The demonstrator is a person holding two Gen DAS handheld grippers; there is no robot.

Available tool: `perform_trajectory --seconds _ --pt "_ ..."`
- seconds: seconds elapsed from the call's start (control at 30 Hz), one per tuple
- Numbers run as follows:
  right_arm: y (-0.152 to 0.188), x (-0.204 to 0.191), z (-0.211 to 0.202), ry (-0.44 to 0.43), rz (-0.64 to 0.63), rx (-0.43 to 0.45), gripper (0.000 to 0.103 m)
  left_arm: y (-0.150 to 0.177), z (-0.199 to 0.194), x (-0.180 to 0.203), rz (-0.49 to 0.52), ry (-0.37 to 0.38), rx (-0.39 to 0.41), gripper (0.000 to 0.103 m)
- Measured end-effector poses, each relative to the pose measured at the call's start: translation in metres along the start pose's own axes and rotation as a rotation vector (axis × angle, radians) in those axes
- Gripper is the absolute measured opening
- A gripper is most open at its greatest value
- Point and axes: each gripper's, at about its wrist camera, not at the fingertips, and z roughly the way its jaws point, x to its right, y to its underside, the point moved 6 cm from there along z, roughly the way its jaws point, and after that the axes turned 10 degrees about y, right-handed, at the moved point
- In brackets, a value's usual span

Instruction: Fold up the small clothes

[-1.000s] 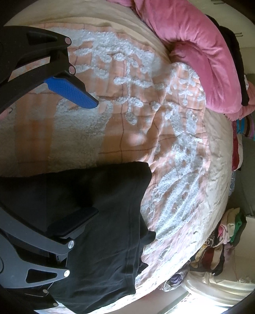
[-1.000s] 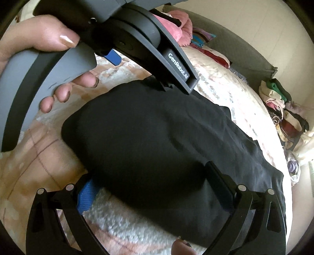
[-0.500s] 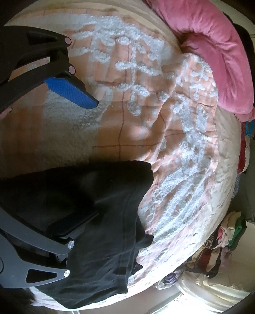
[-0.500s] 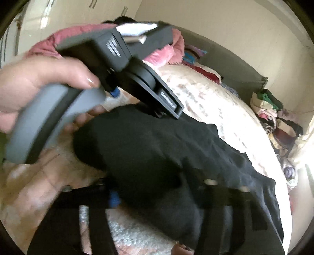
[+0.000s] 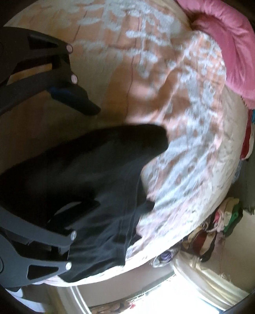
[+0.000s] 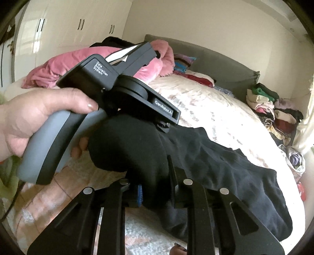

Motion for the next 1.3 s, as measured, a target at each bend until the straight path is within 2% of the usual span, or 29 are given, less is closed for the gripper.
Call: perform_trajectory --seconds 0.03,0.13,0.23,0.33,0.6,0.77,1.03,1.3 --pt "0.000 0.002 -0.002 0.004 0.008 0.002 0.018 0.001 0.001 0.004 0.005 0.008 -0.003 0.060" --pt "0.003 0.006 -0.006 0.005 0.036 0.001 0.017 0.002 -0.001 0.017 0.014 0.038 0.004 0.039" --pt "0.005 0.009 -0.010 0.008 0.050 0.007 0.017 0.003 -0.004 0.025 0.022 0.060 0.013 0.026" --pt "0.005 0.014 -0.015 0.008 0.073 0.008 0.017 0.002 -0.010 0.034 0.022 0.074 0.030 0.021" --pt "0.008 0.035 -0.035 0.031 0.129 0.027 0.016 0.002 -0.025 0.070 0.063 0.070 0.079 0.019" --pt "0.013 0.058 -0.049 0.059 0.179 0.024 0.015 0.000 -0.022 0.105 0.073 0.112 0.090 0.019" --pt "0.024 0.097 -0.066 0.092 0.273 0.025 0.015 -0.001 -0.010 0.156 0.125 0.110 0.074 0.019" --pt "0.038 0.129 -0.074 0.104 0.373 0.014 0.015 0.000 0.008 0.191 0.172 0.070 0.045 0.019"
